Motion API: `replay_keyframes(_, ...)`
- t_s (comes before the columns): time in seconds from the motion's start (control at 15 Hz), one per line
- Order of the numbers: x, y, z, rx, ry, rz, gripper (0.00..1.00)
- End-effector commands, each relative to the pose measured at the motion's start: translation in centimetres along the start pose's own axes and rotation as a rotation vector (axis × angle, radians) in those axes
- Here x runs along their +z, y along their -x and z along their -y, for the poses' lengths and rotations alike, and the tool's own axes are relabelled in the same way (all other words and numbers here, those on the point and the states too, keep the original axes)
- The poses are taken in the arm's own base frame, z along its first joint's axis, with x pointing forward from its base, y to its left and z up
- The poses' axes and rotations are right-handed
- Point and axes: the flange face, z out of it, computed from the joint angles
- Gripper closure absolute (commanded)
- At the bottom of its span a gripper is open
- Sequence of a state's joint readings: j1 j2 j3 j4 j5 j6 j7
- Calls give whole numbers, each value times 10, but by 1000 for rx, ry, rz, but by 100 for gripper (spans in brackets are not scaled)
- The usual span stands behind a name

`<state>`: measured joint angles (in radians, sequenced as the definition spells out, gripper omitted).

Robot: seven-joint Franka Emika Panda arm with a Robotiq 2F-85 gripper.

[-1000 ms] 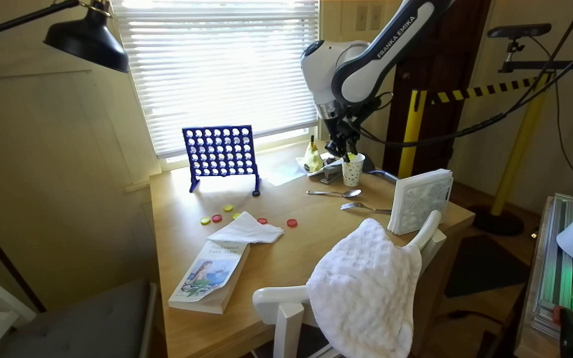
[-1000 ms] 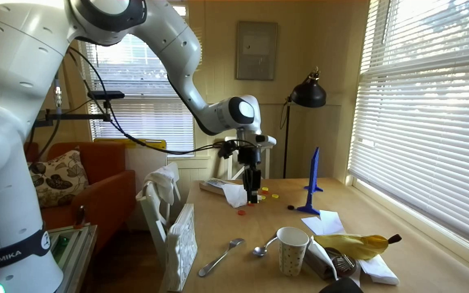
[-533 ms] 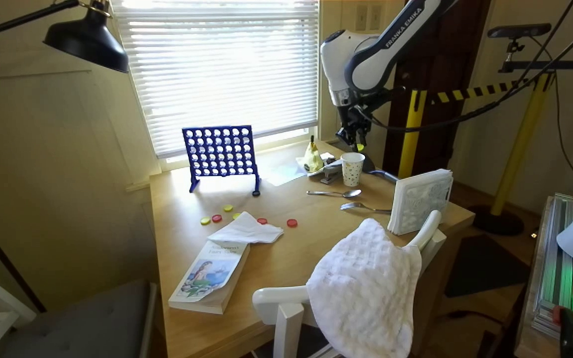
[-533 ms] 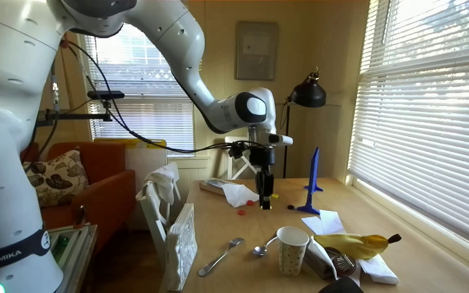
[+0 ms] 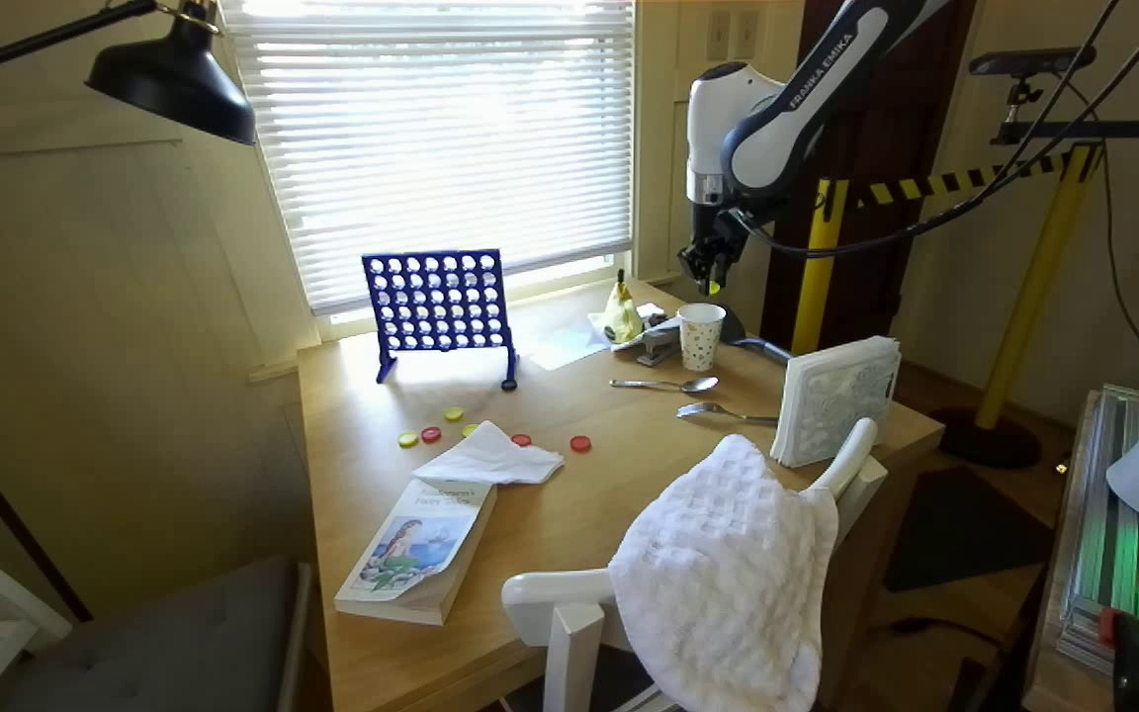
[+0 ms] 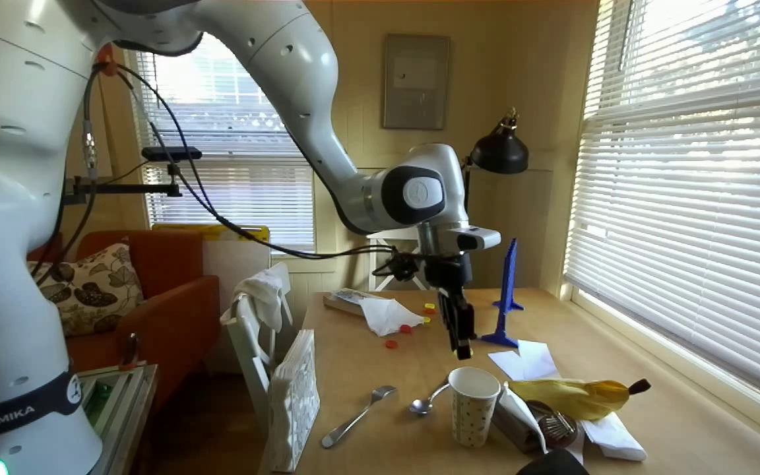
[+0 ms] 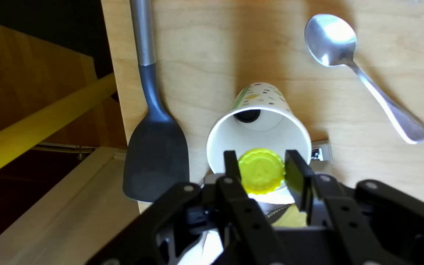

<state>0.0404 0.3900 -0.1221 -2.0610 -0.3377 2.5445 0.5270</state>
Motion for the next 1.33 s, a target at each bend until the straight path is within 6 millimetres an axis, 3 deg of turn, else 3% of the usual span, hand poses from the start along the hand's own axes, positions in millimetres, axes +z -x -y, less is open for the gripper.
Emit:
replay_keyframes(0.0,9,1,-9,-8,-63,-9,89)
replay_keyframes(0.47,24,-7,-10,-31,-133,-52,89)
replay_keyframes(0.53,26,-7,-9,-32,-137,-50,39)
replay_keyframes(0.67,28,-7,-9,-31,-142,-47,34)
replay_keyframes(1.0,24,-5,-6,-32,-127,-49,0)
replay_keyframes(1.27,21,-1,3,-56,-133,-47,0)
